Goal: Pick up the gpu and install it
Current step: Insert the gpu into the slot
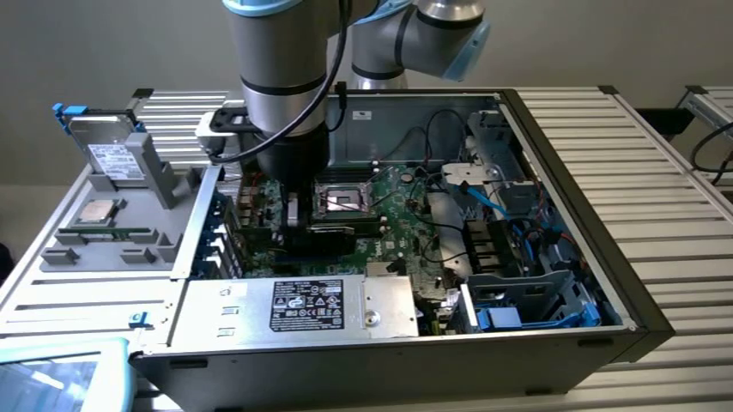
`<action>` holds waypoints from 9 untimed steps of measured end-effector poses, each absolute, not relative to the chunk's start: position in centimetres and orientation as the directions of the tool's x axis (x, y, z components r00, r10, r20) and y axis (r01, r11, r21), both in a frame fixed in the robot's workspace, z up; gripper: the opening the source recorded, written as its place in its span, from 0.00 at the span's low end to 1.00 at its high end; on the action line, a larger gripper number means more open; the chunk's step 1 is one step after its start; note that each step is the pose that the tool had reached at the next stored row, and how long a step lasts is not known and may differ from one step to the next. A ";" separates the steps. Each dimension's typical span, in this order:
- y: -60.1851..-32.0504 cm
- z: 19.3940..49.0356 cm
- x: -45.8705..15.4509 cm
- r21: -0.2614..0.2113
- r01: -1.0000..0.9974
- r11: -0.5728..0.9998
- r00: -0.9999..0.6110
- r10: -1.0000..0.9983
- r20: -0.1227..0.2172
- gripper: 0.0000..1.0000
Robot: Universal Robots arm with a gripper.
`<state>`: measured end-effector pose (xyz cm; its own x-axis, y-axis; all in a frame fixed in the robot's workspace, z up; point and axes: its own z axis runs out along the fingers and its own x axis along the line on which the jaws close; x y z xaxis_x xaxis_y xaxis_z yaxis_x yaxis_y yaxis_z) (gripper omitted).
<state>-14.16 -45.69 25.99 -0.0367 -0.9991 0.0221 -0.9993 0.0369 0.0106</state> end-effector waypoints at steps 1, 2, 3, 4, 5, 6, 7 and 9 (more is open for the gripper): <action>-45.7 26.0 -14.2 0.011 -0.999 0.037 -0.037 -0.999 0.022 0.27; -45.7 26.0 -14.2 0.011 -0.999 0.037 -0.037 -0.999 0.022 0.27; -45.7 26.0 -14.2 0.011 -0.999 0.037 -0.037 -0.999 0.022 0.27; -45.7 26.0 -14.2 0.011 -0.999 0.037 -0.037 -0.999 0.022 0.27; -45.7 26.0 -14.2 0.011 -0.999 0.037 -0.037 -0.999 0.022 0.27; -45.7 26.0 -14.2 0.011 -0.999 0.037 -0.037 -0.999 0.022 0.27; -45.7 25.9 -14.2 0.011 -0.999 0.037 -0.037 -0.999 0.022 0.27; -45.7 25.9 -14.2 0.011 -0.999 0.037 -0.037 -0.999 0.022 0.27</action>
